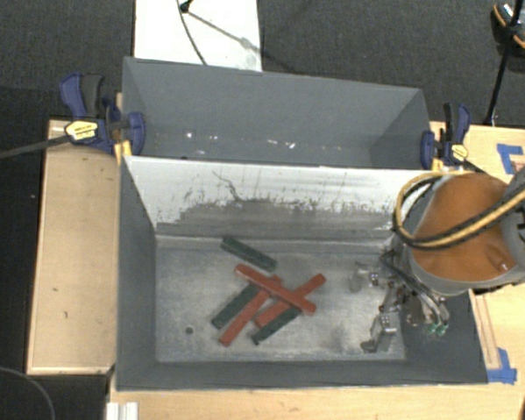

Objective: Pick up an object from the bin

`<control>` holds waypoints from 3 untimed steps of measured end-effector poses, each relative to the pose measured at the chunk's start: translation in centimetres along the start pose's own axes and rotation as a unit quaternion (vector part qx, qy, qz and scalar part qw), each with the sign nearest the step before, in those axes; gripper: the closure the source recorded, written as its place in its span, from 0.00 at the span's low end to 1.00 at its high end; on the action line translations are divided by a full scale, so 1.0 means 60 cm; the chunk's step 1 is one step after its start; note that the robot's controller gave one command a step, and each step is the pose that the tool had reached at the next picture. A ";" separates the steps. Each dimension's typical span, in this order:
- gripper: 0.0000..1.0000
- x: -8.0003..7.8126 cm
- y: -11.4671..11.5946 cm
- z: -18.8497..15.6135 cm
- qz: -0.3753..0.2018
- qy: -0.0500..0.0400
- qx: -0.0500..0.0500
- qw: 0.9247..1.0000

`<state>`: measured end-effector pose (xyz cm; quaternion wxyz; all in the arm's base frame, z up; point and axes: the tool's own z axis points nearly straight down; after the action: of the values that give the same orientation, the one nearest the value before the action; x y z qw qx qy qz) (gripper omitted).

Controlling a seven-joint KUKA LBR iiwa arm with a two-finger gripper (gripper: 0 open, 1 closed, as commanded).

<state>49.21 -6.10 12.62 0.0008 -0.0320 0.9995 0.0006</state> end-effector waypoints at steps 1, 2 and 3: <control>0.00 -0.034 0.013 0.015 0.083 -0.001 0.001 0.997; 0.00 -0.034 0.039 0.064 0.020 -0.001 0.001 1.000; 0.00 -0.037 0.079 0.051 -0.040 0.003 0.000 0.999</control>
Offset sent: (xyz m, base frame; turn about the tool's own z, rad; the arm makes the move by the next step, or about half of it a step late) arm 0.0144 0.0331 -0.0562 -0.0219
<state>51.15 -1.21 9.56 -0.0020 -0.0717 0.9974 0.0003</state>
